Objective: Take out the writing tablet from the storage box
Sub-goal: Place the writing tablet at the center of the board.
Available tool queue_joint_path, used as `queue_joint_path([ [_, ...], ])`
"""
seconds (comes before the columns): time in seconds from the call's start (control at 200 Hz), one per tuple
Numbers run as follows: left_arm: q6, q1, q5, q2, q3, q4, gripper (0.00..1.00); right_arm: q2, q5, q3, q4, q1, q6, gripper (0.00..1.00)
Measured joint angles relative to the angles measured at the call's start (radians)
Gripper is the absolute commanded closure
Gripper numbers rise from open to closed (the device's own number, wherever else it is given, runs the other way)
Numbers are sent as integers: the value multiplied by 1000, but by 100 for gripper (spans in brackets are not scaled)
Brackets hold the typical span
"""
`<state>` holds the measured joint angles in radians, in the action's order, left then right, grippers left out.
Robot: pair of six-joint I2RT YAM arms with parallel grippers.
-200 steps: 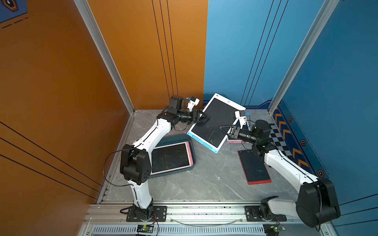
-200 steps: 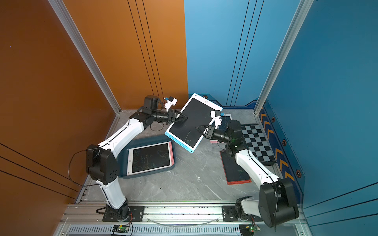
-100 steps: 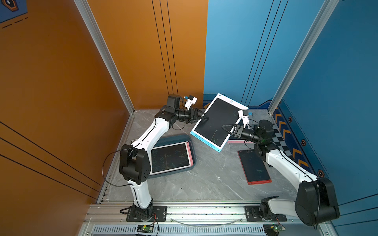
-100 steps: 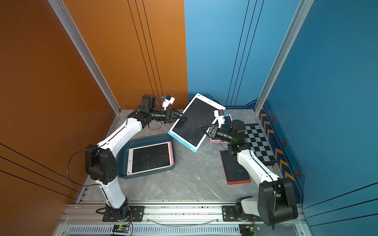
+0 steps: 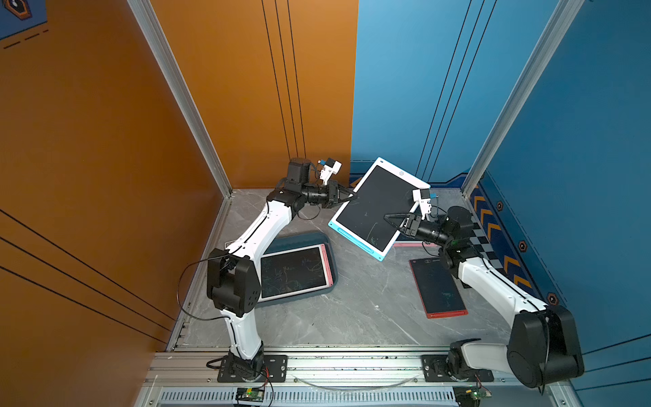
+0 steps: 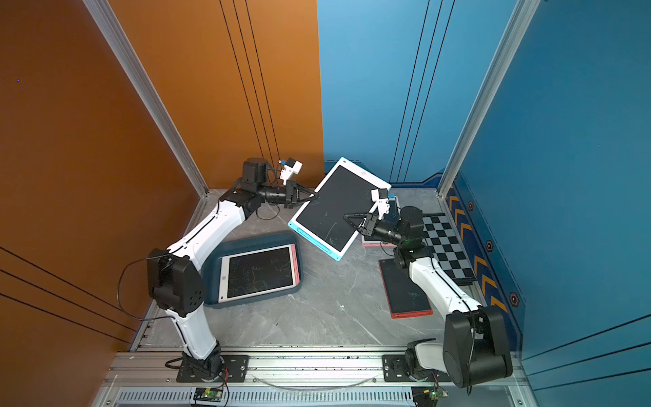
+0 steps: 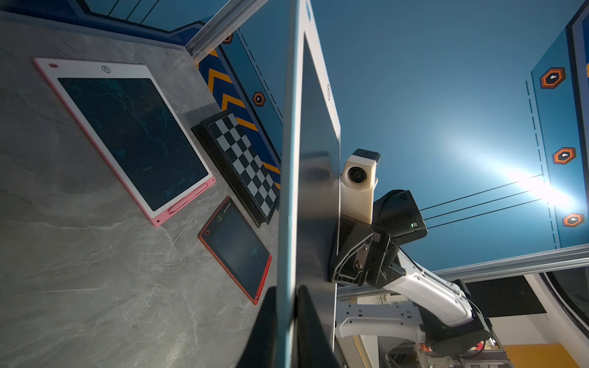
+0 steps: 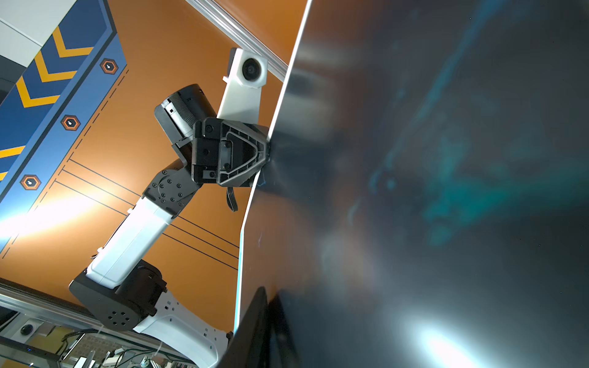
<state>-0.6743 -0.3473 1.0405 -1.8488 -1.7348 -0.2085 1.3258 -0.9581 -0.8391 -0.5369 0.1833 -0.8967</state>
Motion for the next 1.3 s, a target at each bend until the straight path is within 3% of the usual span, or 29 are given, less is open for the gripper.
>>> queue_joint_path([
  [0.115, -10, -2, 0, 0, -2, 0, 99, 15, 24, 1, -5, 0, 0, 63],
  [0.265, -33, -7, -3, 0, -3, 14, 100, 32, 65, 3, -17, -4, -10, 39],
  [0.395, -111, -9, -7, 0, 20, 118, 100, 42, 105, 16, -74, -34, -45, 36],
  [0.621, -211, 15, -73, -25, 42, 212, 100, 108, 183, 114, -309, -158, -228, 32],
  [0.861, -287, 53, -261, -64, 76, 220, 100, 137, 231, 183, -421, -225, -332, 33],
  [1.036, -340, 57, -413, -133, 77, 229, 100, 26, 264, 184, -303, -230, -266, 33],
  [1.301, -380, 2, -605, -322, 18, 227, 100, -283, 360, 181, 64, -229, -44, 32],
])
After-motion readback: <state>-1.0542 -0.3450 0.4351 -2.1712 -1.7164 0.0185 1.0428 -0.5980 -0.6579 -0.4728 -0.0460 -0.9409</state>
